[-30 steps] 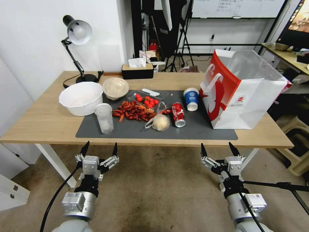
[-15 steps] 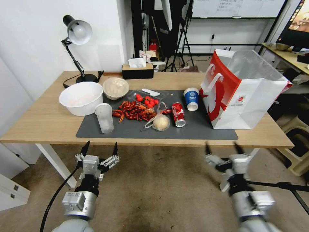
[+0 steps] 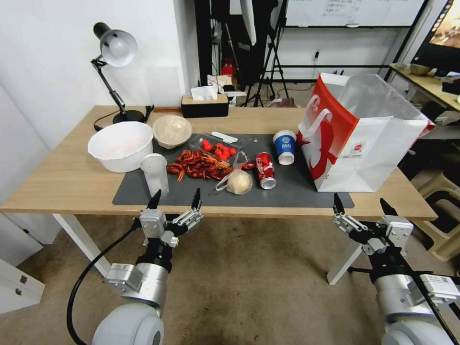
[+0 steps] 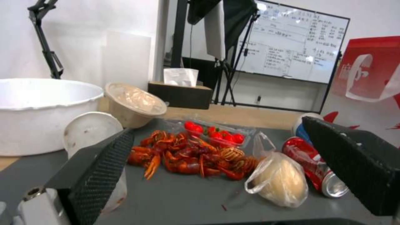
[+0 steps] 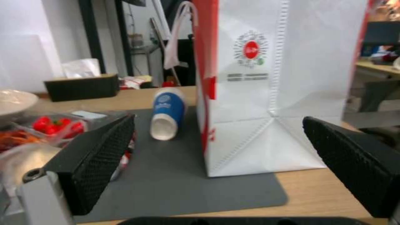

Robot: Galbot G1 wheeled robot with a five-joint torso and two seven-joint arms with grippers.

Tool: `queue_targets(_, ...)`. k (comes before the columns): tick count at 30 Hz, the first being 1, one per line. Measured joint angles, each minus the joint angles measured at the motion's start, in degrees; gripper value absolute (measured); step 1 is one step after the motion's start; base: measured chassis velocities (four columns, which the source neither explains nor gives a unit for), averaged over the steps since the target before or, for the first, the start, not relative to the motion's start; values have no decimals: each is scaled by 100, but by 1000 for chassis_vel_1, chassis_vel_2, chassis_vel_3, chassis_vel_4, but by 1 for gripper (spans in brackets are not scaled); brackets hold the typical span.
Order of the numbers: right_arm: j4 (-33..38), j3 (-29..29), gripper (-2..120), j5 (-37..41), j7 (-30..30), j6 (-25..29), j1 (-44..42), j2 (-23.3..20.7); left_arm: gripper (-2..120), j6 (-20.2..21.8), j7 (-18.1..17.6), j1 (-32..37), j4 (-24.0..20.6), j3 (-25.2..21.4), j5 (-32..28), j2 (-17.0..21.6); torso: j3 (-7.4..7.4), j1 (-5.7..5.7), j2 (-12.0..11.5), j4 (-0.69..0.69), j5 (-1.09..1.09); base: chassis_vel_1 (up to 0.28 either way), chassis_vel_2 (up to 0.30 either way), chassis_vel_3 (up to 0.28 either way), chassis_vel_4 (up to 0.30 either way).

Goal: Pick up the trash from the table and place it into the takeout bag.

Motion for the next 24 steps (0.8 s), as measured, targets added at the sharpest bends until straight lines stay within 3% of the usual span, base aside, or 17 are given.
queue_targets(7, -197, -280, 100, 372, 219, 133, 120, -235, 100, 64, 134, -176, 176, 90, -35, 139, 0, 0, 0, 0, 0, 0, 0, 0, 0)
queue_targets(10, -338, -352, 100, 645, 266, 129, 256, -372, 100, 126, 175, -278, 268, 160, -87, 219, 0, 0, 0, -5, -1, 0, 0, 0, 0)
queue_targets(13, -729, -569, 100, 952, 336, 28, 806, -683, 100, 118, 193, -278, 291, 149, -101, 202, 0, -1, 0, 1, 0, 0, 0, 0, 0)
queue_targets(24, -1964, -1602, 100, 1850, 956, -490, 2482, -1597, 100, 35, 203, -217, 219, 7, -62, 79, 0, 0, 0, 0, 2, 0, 0, 0, 0)
